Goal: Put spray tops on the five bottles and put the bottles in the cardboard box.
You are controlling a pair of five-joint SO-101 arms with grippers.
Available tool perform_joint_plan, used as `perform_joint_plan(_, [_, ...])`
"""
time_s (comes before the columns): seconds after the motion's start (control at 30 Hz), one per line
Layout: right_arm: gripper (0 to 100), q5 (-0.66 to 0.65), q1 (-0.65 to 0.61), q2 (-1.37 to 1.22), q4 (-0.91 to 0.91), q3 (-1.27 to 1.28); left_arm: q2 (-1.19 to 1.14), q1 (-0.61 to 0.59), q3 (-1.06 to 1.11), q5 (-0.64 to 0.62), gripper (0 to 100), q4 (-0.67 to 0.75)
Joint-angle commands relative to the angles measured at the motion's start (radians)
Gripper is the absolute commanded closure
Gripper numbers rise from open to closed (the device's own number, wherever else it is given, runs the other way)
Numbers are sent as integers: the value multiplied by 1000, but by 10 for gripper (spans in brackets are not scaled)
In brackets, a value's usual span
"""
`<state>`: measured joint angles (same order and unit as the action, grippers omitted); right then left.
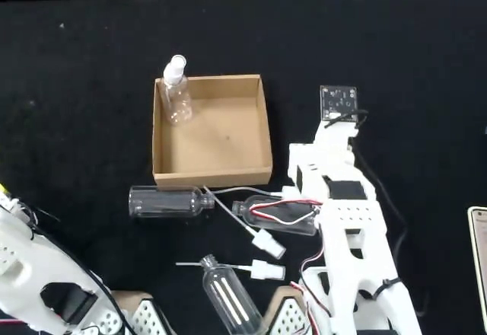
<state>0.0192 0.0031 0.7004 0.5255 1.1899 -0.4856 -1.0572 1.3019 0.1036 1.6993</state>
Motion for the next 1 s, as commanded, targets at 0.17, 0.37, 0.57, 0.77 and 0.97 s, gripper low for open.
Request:
perform_joint_plan(0.17, [790, 3, 20, 51, -23, -2, -89, -16, -56, 2, 967, 37])
perform_joint_plan(0.37, [790, 3, 20, 51, -23, -2, -87, -16, -56, 2, 756, 37])
perform_joint_plan(0.57, [790, 3, 20, 51, -23, -2, -87, -18, -48, 2, 675, 37])
perform_joint_plan(0.77, [790, 3, 20, 51, -37, 2, -87, -16, -56, 2, 676, 37])
perform_joint_plan(0.97, [790, -2, 20, 56, -71, 24, -87, -7, -53, 2, 679, 37])
